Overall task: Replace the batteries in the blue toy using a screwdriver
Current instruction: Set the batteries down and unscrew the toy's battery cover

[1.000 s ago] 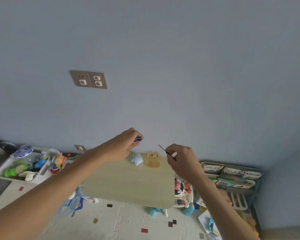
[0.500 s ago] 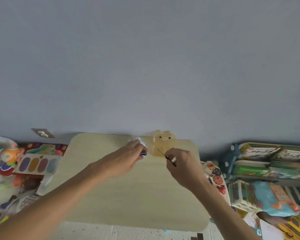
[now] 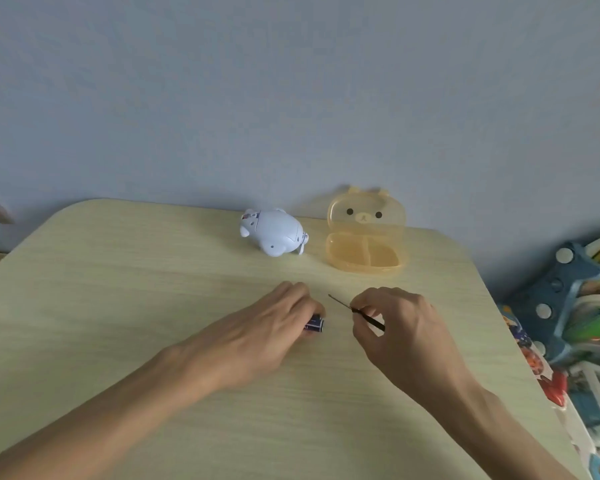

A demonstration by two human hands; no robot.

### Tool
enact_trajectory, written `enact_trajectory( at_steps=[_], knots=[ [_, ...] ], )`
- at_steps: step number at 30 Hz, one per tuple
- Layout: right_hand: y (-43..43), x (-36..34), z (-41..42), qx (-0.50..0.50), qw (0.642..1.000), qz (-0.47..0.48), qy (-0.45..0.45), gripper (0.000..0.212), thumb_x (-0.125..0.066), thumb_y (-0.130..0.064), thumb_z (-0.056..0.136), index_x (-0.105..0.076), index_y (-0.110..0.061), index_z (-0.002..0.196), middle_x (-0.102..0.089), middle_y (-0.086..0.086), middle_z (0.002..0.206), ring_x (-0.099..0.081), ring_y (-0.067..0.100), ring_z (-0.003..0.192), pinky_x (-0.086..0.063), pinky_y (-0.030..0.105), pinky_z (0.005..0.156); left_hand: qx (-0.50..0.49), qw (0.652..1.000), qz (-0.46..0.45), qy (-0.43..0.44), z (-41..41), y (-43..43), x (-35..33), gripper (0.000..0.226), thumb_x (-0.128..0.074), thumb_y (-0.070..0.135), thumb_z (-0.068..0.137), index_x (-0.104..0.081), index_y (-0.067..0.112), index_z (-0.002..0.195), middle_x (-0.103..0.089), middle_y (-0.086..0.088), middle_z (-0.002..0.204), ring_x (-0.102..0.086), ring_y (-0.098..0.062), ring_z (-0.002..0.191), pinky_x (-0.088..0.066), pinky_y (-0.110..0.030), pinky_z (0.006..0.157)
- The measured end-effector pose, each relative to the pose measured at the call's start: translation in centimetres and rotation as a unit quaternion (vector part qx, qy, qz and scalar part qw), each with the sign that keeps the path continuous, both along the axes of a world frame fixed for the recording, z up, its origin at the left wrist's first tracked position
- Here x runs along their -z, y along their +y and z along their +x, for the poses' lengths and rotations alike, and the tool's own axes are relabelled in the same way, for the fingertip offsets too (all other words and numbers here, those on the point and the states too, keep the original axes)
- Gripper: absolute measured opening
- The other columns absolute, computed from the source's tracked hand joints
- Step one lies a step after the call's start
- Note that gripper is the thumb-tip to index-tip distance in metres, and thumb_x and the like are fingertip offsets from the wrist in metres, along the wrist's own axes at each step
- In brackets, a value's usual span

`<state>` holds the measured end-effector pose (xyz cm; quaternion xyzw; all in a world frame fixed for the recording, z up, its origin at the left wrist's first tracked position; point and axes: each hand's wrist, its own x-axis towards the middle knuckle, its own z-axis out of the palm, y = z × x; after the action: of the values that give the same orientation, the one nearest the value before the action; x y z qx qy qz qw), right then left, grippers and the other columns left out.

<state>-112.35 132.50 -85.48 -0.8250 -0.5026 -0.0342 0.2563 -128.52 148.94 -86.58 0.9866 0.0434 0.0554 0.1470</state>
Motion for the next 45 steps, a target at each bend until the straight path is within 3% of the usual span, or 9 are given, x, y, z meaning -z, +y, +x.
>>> enact_trajectory(
  at_steps=[8, 16, 21, 25, 32, 37, 40, 42, 45],
  knots=[
    [-1.2, 0.8, -0.3, 0.011, 0.999, 0.014, -0.030, 0.006, -0.077, -0.012, 0.085, -0.074, -0.017, 0.087, -0.073, -0.003, 0.075, -0.068, 0.027, 0.074, -0.057, 0.043, 0.060, -0.048, 0.998, 0.031, -0.028, -0.9, -0.2, 0.6, 0.020, -0.050, 0.019, 0.109, -0.057, 0.019, 0.127, -0.052, 0.005, 0.114, -0.051, -0.021, 0.104, -0.048, -0.042, 0.095],
    [-1.9, 1.1, -0.8, 0.016, 0.999, 0.030, -0.040, 0.008, -0.079, -0.011, 0.083, -0.074, -0.017, 0.084, -0.071, -0.003, 0.071, -0.067, 0.027, 0.072, -0.057, 0.042, 0.057, -0.100, 0.992, 0.069, 0.029, -3.5, -1.1, 0.8, 0.060, -0.018, 0.054, 0.105, -0.038, 0.021, 0.152, -0.041, 0.004, 0.151, -0.043, -0.018, 0.139, -0.031, -0.035, 0.110],
    [-2.4, 1.5, -1.2, 0.032, 0.999, 0.034, -0.023, 0.008, -0.078, -0.016, 0.084, -0.073, -0.020, 0.080, -0.068, -0.007, 0.073, -0.061, 0.022, 0.075, -0.054, 0.042, 0.057, -0.076, 0.992, 0.060, 0.075, -3.6, -0.9, 0.7, 0.075, -0.004, 0.060, 0.104, -0.006, 0.022, 0.168, -0.008, 0.010, 0.178, 0.000, -0.005, 0.164, -0.008, -0.037, 0.131],
    [-2.7, 1.8, -1.1, 0.044, 0.998, 0.038, 0.008, 0.005, -0.077, -0.022, 0.087, -0.076, -0.022, 0.083, -0.067, -0.008, 0.078, -0.061, 0.019, 0.077, -0.055, 0.040, 0.065, -0.054, 0.992, 0.062, 0.095, -3.8, -0.5, 0.6, 0.068, -0.013, 0.055, 0.113, 0.008, 0.024, 0.169, 0.014, 0.015, 0.178, 0.025, 0.003, 0.159, 0.004, -0.039, 0.134],
    [-3.1, 1.7, -1.2, 0.054, 0.998, 0.035, 0.022, 0.002, -0.078, -0.022, 0.088, -0.079, -0.020, 0.089, -0.067, -0.006, 0.083, -0.063, 0.021, 0.081, -0.056, 0.039, 0.070, -0.043, 0.997, 0.038, 0.060, -4.1, -0.3, 0.5, 0.073, -0.011, 0.059, 0.107, -0.004, 0.022, 0.169, -0.006, 0.013, 0.179, 0.009, 0.001, 0.162, 0.002, -0.027, 0.128],
    [-3.2, 1.4, -1.1, 0.055, 0.998, 0.020, 0.039, 0.007, -0.077, -0.026, 0.090, -0.081, -0.022, 0.095, -0.068, -0.009, 0.087, -0.065, 0.017, 0.085, -0.056, 0.035, 0.074, -0.059, 0.996, -0.061, 0.015, -4.1, 0.6, -1.1, 0.078, -0.020, 0.071, 0.101, -0.020, 0.028, 0.167, -0.021, 0.024, 0.167, 0.000, 0.024, 0.146, 0.002, 0.001, 0.115],
    [-3.2, 1.3, -1.0, 0.059, 0.997, 0.013, 0.050, 0.008, -0.077, -0.028, 0.090, -0.081, -0.024, 0.096, -0.067, -0.011, 0.089, -0.066, 0.015, 0.086, -0.055, 0.033, 0.076, -0.146, 0.978, -0.122, -0.088, -2.1, 5.3, -3.2, 0.090, -0.044, 0.076, 0.086, -0.036, 0.027, 0.161, -0.040, 0.011, 0.166, -0.034, 0.001, 0.147, -0.023, -0.020, 0.125],
    [-3.3, 1.2, -1.0, 0.061, 0.997, 0.008, 0.055, 0.007, -0.078, -0.028, 0.090, -0.080, -0.023, 0.095, -0.067, -0.011, 0.090, -0.065, 0.015, 0.086, -0.055, 0.033, 0.077, -0.207, 0.960, -0.159, -0.097, -0.5, 9.1, -4.5, 0.111, -0.060, 0.086, 0.071, -0.035, 0.027, 0.161, -0.039, 0.007, 0.167, -0.038, -0.009, 0.151, -0.032, -0.040, 0.127],
    [-3.4, 1.0, -1.0, 0.067, 0.996, 0.001, 0.061, 0.006, -0.079, -0.028, 0.089, -0.079, -0.023, 0.092, -0.067, -0.009, 0.089, -0.065, 0.014, 0.085, -0.054, 0.032, 0.075, -0.223, 0.951, -0.214, -0.034, 1.5, 13.1, -4.9, 0.148, -0.075, 0.096, 0.044, -0.023, 0.029, 0.165, -0.031, 0.008, 0.171, -0.034, -0.012, 0.155, -0.037, -0.041, 0.124]
  ],
)
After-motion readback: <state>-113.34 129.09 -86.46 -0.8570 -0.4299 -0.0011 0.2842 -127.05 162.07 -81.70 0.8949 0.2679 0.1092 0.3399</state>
